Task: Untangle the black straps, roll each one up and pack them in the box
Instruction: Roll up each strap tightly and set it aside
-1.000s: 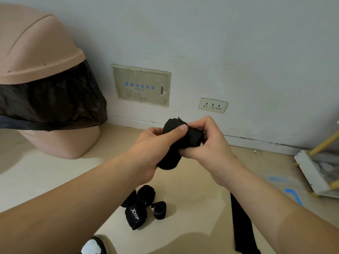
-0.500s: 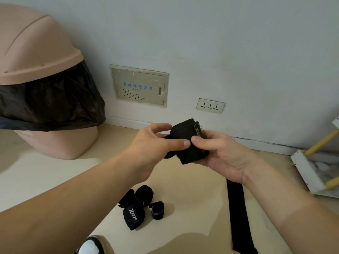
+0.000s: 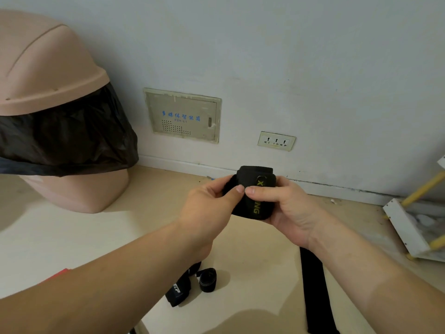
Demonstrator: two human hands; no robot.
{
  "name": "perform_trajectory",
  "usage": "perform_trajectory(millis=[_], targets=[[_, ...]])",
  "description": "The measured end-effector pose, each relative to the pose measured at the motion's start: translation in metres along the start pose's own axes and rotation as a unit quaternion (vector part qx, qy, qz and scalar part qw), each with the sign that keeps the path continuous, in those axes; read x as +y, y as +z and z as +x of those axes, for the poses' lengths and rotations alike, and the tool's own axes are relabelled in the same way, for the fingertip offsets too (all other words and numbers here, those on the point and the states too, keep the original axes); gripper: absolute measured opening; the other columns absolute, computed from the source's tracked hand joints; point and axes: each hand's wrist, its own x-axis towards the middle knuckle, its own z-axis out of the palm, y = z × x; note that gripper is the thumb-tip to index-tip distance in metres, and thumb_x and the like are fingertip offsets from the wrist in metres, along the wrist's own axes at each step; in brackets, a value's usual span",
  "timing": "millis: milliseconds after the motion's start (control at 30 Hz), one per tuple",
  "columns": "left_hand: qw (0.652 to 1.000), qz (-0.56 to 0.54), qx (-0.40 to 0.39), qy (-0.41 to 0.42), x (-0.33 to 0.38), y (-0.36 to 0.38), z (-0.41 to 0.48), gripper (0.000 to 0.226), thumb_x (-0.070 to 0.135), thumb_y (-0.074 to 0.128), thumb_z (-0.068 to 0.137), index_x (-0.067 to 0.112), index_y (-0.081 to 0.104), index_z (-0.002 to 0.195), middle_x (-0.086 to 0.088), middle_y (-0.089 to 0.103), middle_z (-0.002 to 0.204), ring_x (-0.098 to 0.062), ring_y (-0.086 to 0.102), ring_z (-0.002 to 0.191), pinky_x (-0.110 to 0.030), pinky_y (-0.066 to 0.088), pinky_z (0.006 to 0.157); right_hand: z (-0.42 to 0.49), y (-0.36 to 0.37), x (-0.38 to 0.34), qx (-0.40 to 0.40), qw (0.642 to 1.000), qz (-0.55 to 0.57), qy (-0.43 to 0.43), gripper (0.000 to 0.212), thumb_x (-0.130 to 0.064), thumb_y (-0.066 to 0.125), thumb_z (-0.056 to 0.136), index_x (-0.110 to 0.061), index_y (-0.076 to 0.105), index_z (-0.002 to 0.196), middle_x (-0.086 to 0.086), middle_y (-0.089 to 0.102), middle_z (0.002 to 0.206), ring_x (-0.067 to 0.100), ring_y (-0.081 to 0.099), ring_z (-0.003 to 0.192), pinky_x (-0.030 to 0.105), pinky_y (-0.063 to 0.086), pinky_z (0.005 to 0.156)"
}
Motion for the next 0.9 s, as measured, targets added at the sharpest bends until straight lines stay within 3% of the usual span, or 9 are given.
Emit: perform_trajectory(millis=[133, 233, 300, 400, 500, 600, 700, 800, 900], targets=[[0.998, 0.068, 0.012, 0.01, -0.001, 0.002, -0.005, 0.027, 0.016, 0.057, 0.109, 0.026, 0.079, 0.122, 0.005, 0.082, 0.108, -0.012, 0.076, 0.109, -0.039, 0.056, 0.108, -0.002, 0.002, 0.0, 0.032, 0.999, -0.017, -0.003, 0.085, -0.001, 0.097, 0.053, -0.002, 0.064, 0.132, 0.02, 0.078, 0.119, 0.039, 0.077, 0.108, 0.06, 0.061, 0.096], [0.995, 0.102, 0.025, -0.002, 0.001, 0.0, -0.006, 0.024, 0.017, 0.063, 0.106, 0.027, 0.084, 0.105, -0.001, 0.083, 0.099, -0.021, 0.078, 0.104, -0.044, 0.061, 0.101, -0.003, 0.002, -0.001, 0.014, 0.999, -0.044, 0.007, 0.06, -0.001, 0.089, 0.068, -0.002, 0.071, 0.126, 0.021, 0.078, 0.118, 0.039, 0.076, 0.11, 0.059, 0.06, 0.099], [0.994, 0.105, 0.038, -0.016, 0.003, -0.003, -0.005, 0.019, 0.017, 0.069, 0.102, 0.025, 0.085, 0.096, -0.001, 0.083, 0.094, -0.021, 0.079, 0.099, -0.04, 0.064, 0.094, -0.004, 0.0, -0.002, 0.003, 0.998, -0.066, 0.014, 0.056, -0.003, 0.088, 0.07, -0.002, 0.073, 0.124, 0.02, 0.08, 0.114, 0.038, 0.077, 0.109, 0.057, 0.061, 0.099], [0.992, 0.118, 0.037, -0.031, 0.005, -0.007, -0.007, 0.011, 0.018, 0.074, 0.099, 0.02, 0.084, 0.097, -0.001, 0.083, 0.092, -0.017, 0.079, 0.095, -0.034, 0.066, 0.087, -0.005, -0.004, -0.003, -0.011, 0.995, -0.094, 0.025, 0.059, -0.002, 0.09, 0.07, -0.002, 0.071, 0.126, 0.019, 0.079, 0.115, 0.039, 0.077, 0.107, 0.054, 0.062, 0.096], [0.987, 0.153, 0.004, -0.057, 0.006, -0.007, -0.008, 0.019, 0.012, 0.067, 0.101, 0.022, 0.083, 0.102, 0.003, 0.083, 0.094, -0.011, 0.079, 0.093, -0.03, 0.064, 0.086, -0.007, -0.004, 0.002, 0.018, 0.988, -0.15, 0.017, 0.077, -0.009, 0.096, 0.056, -0.009, 0.066, 0.126, 0.013, 0.081, 0.113, 0.035, 0.078, 0.107, 0.052, 0.062, 0.097], [0.985, 0.114, -0.006, -0.126, 0.006, -0.005, -0.004, 0.026, 0.004, 0.061, 0.096, 0.017, 0.08, 0.106, -0.002, 0.083, 0.092, -0.014, 0.081, 0.087, -0.031, 0.063, 0.081, -0.012, 0.004, 0.005, 0.067, 0.978, -0.198, -0.007, 0.077, -0.01, 0.102, 0.052, -0.015, 0.062, 0.117, 0.006, 0.082, 0.103, 0.026, 0.08, 0.094, 0.04, 0.065, 0.079], [0.984, 0.102, -0.018, -0.146, 0.006, -0.009, -0.006, 0.02, 0.022, 0.063, 0.098, 0.014, 0.077, 0.11, -0.007, 0.083, 0.095, -0.02, 0.08, 0.091, -0.037, 0.063, 0.089, -0.019, 0.015, 0.008, 0.079, 0.971, -0.227, -0.012, 0.066, -0.006, 0.099, 0.066, -0.013, 0.056, 0.116, 0.001, 0.076, 0.093, 0.014, 0.075, 0.074, 0.024, 0.058, 0.058], [0.973, 0.188, -0.06, -0.119, 0.01, -0.013, -0.012, 0.042, 0.052, 0.074, 0.087, 0.019, 0.075, 0.113, -0.003, 0.083, 0.098, -0.019, 0.08, 0.095, -0.041, 0.059, 0.1, -0.024, 0.02, 0.01, 0.065, 0.96, -0.271, -0.022, 0.063, -0.005, 0.095, 0.072, -0.011, 0.051, 0.116, -0.003, 0.067, 0.083, 0.006, 0.064, 0.059, 0.018, 0.053, 0.053], [0.966, 0.223, -0.082, -0.105, 0.012, -0.012, -0.014, 0.063, 0.063, 0.081, 0.068, 0.02, 0.074, 0.113, -0.001, 0.083, 0.096, -0.017, 0.08, 0.091, -0.042, 0.059, 0.1, -0.029, 0.024, 0.01, 0.049, 0.945, -0.317, -0.057, 0.06, -0.006, 0.09, 0.076, -0.014, 0.046, 0.115, -0.002, 0.06, 0.087, 0.014, 0.054, 0.07, 0.02, 0.051, 0.058]])
